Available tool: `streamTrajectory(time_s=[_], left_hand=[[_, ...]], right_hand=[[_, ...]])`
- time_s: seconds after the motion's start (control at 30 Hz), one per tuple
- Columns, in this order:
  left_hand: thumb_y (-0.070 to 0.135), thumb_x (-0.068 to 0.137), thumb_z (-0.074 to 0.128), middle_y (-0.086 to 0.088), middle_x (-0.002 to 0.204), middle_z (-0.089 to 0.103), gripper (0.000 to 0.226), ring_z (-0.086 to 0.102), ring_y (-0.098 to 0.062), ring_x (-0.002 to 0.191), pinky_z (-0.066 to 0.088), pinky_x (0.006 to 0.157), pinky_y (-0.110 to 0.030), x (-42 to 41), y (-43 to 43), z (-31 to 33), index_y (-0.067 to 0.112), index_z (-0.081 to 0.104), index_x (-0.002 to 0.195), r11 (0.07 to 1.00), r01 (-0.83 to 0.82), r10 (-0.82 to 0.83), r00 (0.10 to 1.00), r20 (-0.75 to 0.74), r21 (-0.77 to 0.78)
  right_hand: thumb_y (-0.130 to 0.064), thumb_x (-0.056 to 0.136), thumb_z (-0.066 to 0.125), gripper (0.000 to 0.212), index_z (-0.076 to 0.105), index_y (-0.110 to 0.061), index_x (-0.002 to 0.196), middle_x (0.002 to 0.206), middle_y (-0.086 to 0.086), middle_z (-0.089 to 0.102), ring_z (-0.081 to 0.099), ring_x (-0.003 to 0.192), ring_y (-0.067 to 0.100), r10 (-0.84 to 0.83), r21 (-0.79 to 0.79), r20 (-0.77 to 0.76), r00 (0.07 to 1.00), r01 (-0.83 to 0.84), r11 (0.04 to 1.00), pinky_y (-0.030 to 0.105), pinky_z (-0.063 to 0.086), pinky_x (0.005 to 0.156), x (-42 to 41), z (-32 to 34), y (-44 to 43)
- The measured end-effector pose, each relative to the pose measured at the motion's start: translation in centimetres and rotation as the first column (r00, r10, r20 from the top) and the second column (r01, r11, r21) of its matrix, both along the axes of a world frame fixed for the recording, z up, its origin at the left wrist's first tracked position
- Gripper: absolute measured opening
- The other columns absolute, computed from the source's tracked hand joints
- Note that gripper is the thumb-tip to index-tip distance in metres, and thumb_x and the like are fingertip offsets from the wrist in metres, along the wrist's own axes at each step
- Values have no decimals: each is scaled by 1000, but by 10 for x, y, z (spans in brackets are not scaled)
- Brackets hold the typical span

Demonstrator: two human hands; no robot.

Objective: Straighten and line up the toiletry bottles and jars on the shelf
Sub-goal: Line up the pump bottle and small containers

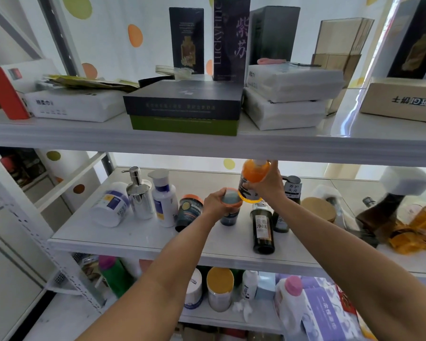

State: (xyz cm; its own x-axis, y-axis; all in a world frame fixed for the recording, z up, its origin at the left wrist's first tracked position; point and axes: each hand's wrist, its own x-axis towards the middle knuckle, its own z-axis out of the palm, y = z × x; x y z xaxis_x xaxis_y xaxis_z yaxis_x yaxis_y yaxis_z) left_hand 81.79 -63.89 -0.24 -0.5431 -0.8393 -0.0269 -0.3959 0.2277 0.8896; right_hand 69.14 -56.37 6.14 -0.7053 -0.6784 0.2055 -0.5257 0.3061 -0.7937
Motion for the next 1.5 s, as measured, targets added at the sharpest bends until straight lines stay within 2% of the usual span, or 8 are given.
streamTrajectory(time_s=[0.23, 0.47, 0.9, 1.1, 1.17, 1.33, 1.4, 1.5], left_hand=[[26, 77, 78, -8, 139, 52, 78, 48, -26, 129, 43, 104, -34, 29, -22, 0, 12, 40, 143, 999, 45, -43, 987, 157, -15], [37, 86, 66, -12, 136, 40, 61, 39, -28, 127, 33, 105, -33, 44, -23, 0, 25, 43, 141, 948, 90, 31, 929, 369, -306], [43, 96, 47, -8, 157, 9, 70, 16, -33, 142, 21, 115, -45, 52, -16, -10, 22, 10, 151, 863, 263, 66, 787, 614, -431], [39, 93, 53, -9, 151, 17, 71, 22, -30, 139, 35, 109, -42, 78, -5, -13, 16, 17, 149, 875, 147, 133, 843, 521, -461], [36, 92, 55, -10, 151, 19, 66, 26, -29, 137, 37, 107, -41, 94, -2, -15, 16, 23, 147, 855, 133, 170, 842, 513, -502], [34, 92, 56, -9, 146, 31, 57, 33, -28, 133, 37, 106, -37, 137, -7, -21, 13, 35, 140, 832, 94, 221, 849, 481, -547], [34, 92, 57, -10, 139, 38, 51, 37, -27, 128, 39, 102, -36, 156, -13, -21, 13, 42, 136, 824, 83, 231, 854, 465, -561], [34, 92, 56, -11, 138, 40, 51, 37, -28, 127, 40, 101, -36, 187, -28, -22, 11, 43, 136, 833, 39, 264, 848, 459, -552]], right_hand=[[-17, 64, 84, 91, 26, -15, 134, 135, 11, 42, 44, 123, 32, 97, 50, 67, 993, -101, 994, 49, 44, 99, 10, -17, -7], [-8, 64, 81, 82, 24, -14, 123, 129, 13, 40, 45, 118, 31, 153, 160, 156, 976, -178, 971, 39, 44, 85, 24, -62, -6], [-9, 66, 82, 90, 20, -12, 132, 138, 16, 32, 35, 130, 32, 216, 146, 142, 966, -236, 961, 45, 39, 102, 23, -82, -9], [-33, 53, 90, 129, -2, -21, 142, 150, 17, 16, 18, 140, 32, 283, -30, -193, 940, -293, 955, 50, 25, 115, 34, -69, -5], [-46, 54, 86, 120, 3, -31, 140, 153, 16, 14, 15, 143, 33, 289, -16, -398, 870, -322, 947, 49, 16, 119, 39, -65, -8], [-53, 64, 76, 107, 17, -15, 144, 152, 10, 14, 12, 144, 27, 286, 50, -704, 650, -357, 933, 35, -6, 120, 72, -54, -18], [-51, 64, 78, 107, 18, -12, 144, 152, 12, 17, 15, 143, 28, 323, 89, -717, 618, -379, 921, 38, 2, 121, 91, -56, -25], [-43, 67, 80, 108, 13, -13, 146, 155, 12, 22, 23, 144, 29, 405, 111, -575, 711, -423, 899, 43, 23, 118, 129, -62, -36]])
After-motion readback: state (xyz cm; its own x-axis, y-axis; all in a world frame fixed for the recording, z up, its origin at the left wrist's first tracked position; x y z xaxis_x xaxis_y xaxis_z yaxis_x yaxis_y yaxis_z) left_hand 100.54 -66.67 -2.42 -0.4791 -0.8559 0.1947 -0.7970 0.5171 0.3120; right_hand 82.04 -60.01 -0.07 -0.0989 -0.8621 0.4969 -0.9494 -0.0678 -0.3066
